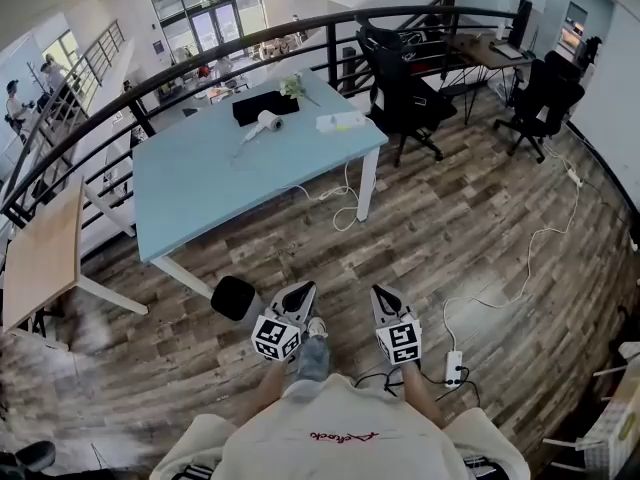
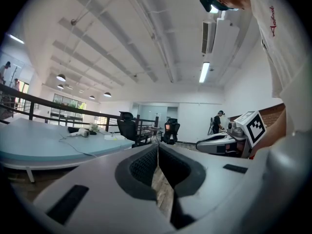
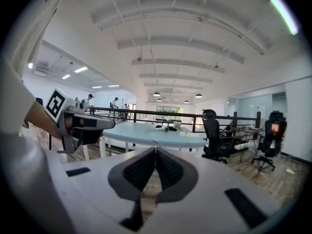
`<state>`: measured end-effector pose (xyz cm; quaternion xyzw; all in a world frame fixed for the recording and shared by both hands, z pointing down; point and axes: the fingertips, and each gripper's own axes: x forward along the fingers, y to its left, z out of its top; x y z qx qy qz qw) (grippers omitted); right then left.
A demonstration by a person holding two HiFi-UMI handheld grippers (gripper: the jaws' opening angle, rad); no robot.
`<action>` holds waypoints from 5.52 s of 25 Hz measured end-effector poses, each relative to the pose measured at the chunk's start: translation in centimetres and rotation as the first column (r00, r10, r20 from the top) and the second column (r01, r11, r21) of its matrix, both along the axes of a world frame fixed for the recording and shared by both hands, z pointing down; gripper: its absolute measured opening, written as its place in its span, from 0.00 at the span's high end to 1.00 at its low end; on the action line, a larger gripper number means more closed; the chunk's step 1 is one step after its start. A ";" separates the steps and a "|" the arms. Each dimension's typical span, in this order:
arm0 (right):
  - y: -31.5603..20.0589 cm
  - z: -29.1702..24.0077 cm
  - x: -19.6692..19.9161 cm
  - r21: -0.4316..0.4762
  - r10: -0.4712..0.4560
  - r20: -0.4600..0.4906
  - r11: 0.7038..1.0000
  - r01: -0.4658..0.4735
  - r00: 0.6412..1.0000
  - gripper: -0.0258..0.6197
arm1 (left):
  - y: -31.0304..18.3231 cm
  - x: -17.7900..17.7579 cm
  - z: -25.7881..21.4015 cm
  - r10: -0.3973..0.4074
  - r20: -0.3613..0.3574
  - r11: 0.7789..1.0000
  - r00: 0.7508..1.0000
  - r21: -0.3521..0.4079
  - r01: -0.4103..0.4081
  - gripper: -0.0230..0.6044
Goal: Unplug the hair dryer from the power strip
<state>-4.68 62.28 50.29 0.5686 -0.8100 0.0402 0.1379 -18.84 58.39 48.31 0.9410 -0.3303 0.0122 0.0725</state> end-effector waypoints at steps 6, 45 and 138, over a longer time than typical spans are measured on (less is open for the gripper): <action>-5.8 -0.6 0.4 0.012 0.012 -0.018 1.000 -0.012 1.000 0.93 | -6.3 1.1 -0.5 0.028 -0.029 1.000 0.999 0.015 -0.027 0.94; -32.0 -0.8 -4.0 0.008 0.104 -0.024 0.995 -0.104 0.994 0.93 | -33.8 -3.7 -1.0 0.087 -0.033 0.996 0.996 0.033 -0.086 0.94; -68.9 2.4 15.5 -0.071 -0.140 0.045 0.987 0.143 0.989 0.93 | -68.2 14.5 1.7 -0.166 0.048 0.985 0.985 -0.044 0.168 0.94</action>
